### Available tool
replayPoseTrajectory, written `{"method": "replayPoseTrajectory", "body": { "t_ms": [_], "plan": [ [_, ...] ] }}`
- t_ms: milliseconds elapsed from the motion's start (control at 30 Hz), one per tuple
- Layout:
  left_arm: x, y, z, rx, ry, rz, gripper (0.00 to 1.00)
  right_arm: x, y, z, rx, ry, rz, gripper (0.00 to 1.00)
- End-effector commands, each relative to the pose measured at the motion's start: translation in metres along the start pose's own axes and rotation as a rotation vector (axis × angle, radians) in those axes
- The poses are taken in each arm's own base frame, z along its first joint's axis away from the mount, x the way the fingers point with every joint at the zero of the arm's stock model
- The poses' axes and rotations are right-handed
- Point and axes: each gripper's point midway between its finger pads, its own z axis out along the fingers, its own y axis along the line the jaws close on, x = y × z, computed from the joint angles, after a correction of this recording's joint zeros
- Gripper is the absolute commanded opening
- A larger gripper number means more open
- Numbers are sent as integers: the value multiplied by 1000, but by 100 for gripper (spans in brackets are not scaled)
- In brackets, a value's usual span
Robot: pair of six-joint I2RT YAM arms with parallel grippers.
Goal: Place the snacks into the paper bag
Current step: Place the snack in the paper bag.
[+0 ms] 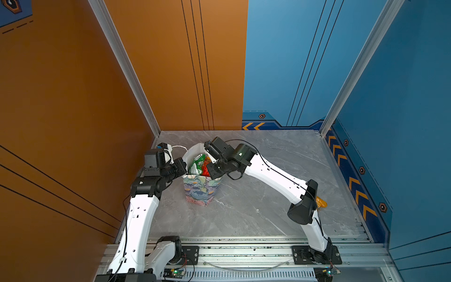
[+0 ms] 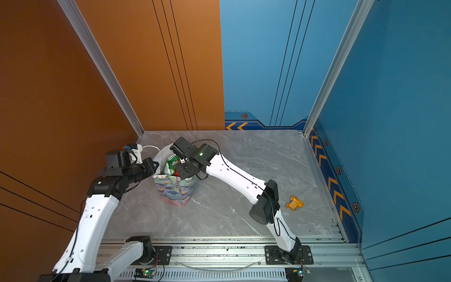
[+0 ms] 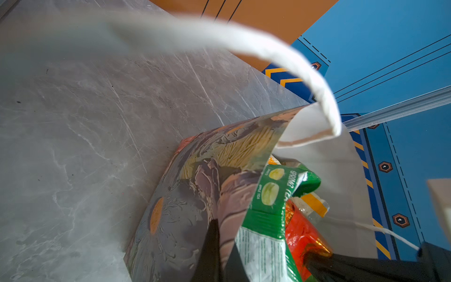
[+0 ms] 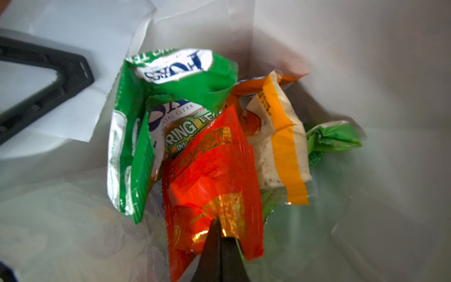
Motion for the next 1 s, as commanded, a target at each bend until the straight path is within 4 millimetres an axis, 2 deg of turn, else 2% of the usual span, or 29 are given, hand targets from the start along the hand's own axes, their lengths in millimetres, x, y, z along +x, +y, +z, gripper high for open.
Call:
{"method": "replayPoseTrajectory", "body": {
  "t_ms": [0, 267, 467, 533, 800, 967],
  "plan": [
    [-12, -15, -7, 77, -54, 32, 4, -1, 6, -8, -20, 1, -18, 7],
    [-12, -15, -7, 75, -55, 32, 5, -10, 2, -20, 6, -43, -15, 24],
    [-12, -16, -8, 77, -57, 33, 5, -20, 1, -39, 12, -98, -12, 34],
    [-12, -16, -8, 79, -57, 34, 5, -28, -2, -62, 33, -158, -19, 38],
    [-12, -15, -8, 74, -59, 32, 5, -41, -4, -100, 12, -321, 5, 49],
    [-12, -15, -7, 75, -55, 33, 5, -44, -22, -129, 53, -408, 32, 52]
  ]
}}
